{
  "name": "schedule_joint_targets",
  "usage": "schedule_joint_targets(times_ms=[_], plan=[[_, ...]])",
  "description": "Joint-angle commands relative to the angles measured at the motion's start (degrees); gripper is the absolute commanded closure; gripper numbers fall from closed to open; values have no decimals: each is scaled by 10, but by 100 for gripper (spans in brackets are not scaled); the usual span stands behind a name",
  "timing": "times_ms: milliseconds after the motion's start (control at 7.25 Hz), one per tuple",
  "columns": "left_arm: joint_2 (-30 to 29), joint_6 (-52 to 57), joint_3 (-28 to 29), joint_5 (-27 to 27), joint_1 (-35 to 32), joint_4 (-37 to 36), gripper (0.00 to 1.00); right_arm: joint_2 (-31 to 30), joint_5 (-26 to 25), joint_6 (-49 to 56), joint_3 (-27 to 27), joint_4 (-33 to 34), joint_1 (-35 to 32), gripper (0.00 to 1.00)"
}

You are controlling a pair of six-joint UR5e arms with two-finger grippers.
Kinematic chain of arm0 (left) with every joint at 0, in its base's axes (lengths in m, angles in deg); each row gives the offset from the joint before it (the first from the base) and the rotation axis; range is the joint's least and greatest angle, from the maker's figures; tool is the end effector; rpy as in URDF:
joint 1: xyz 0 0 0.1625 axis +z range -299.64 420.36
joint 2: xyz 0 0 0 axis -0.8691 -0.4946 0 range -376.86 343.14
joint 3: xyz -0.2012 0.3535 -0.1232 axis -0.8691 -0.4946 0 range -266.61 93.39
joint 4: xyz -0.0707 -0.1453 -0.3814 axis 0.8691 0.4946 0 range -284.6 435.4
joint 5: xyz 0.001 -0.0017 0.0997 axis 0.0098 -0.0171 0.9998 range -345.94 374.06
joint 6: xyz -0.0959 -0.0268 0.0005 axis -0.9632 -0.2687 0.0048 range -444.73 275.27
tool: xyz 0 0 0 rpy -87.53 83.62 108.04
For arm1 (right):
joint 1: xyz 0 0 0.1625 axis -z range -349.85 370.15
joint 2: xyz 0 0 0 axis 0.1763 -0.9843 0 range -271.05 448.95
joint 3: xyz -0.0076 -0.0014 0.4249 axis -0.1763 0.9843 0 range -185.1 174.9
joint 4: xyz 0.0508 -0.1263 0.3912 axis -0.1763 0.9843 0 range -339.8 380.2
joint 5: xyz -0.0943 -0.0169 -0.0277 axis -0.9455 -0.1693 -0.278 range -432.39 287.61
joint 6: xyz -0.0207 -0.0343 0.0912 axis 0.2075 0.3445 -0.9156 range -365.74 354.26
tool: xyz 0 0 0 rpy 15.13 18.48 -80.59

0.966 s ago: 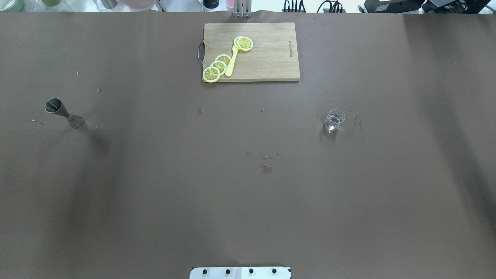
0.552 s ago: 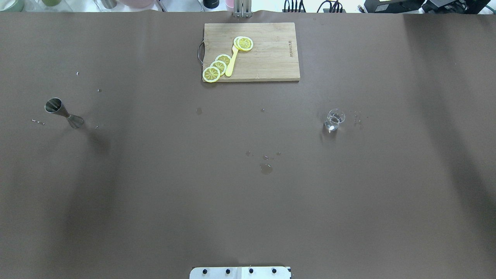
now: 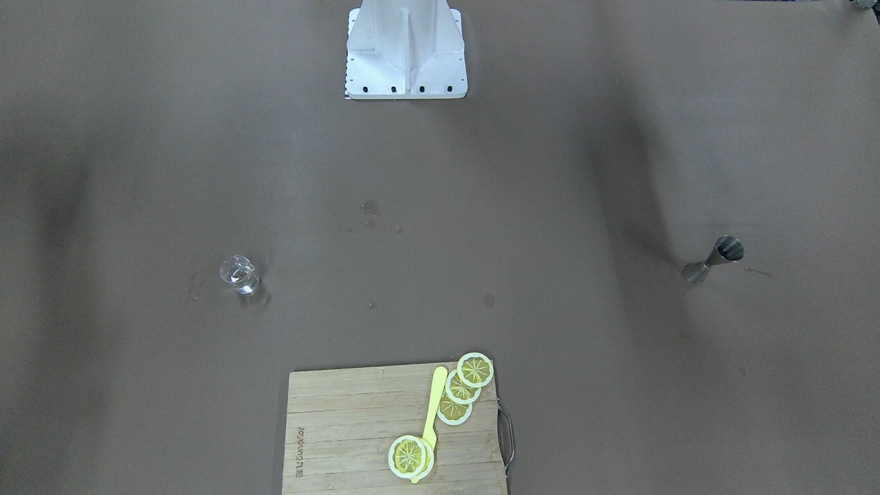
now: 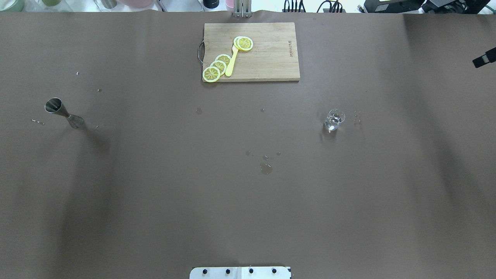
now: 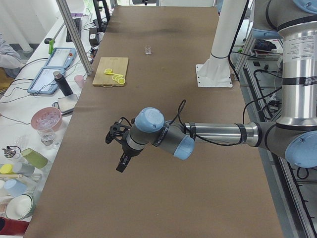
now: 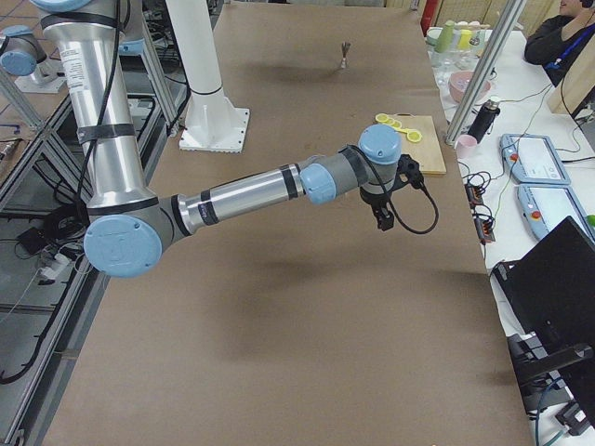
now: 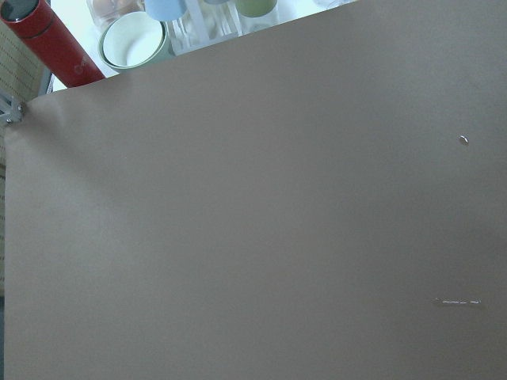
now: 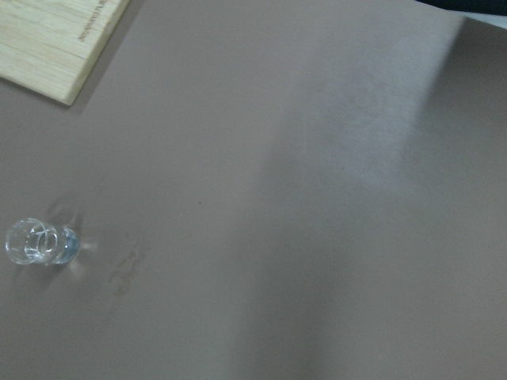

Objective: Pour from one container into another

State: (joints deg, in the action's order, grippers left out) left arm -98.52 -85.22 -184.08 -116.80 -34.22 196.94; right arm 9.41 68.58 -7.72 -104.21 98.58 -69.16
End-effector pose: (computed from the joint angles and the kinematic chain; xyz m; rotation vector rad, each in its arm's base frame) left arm -0.1043 -0.4479 0.6029 0.5360 0.6763 0.1078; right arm -0.0497 -0.5650 0.4511 0.4103 -0.9213 -0.3807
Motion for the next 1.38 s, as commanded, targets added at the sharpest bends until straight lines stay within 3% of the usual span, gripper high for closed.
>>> schedule_joint_targets(times_ms=[0, 414, 552, 690, 828, 966, 1241], plan=[[42, 1, -13, 13, 2, 110, 1, 13, -34, 7, 12, -87, 51, 0], [43, 0, -6, 139, 78, 278, 1, 14, -49, 7, 15, -97, 99, 0], [43, -8, -5, 164, 87, 307, 1, 11, -85, 6, 30, -165, 128, 0], [44, -47, -4, 169, 99, 344, 1, 13, -92, 1, 108, -316, 136, 0], [44, -132, 3, 183, 122, 381, 1, 14, -92, 1, 149, -408, 142, 0], [44, -175, 3, 236, 153, 403, 1, 8, -89, 2, 153, -439, 155, 0], [42, -178, 4, 253, 198, 421, 1, 7, -88, 9, 179, -530, 166, 0]])
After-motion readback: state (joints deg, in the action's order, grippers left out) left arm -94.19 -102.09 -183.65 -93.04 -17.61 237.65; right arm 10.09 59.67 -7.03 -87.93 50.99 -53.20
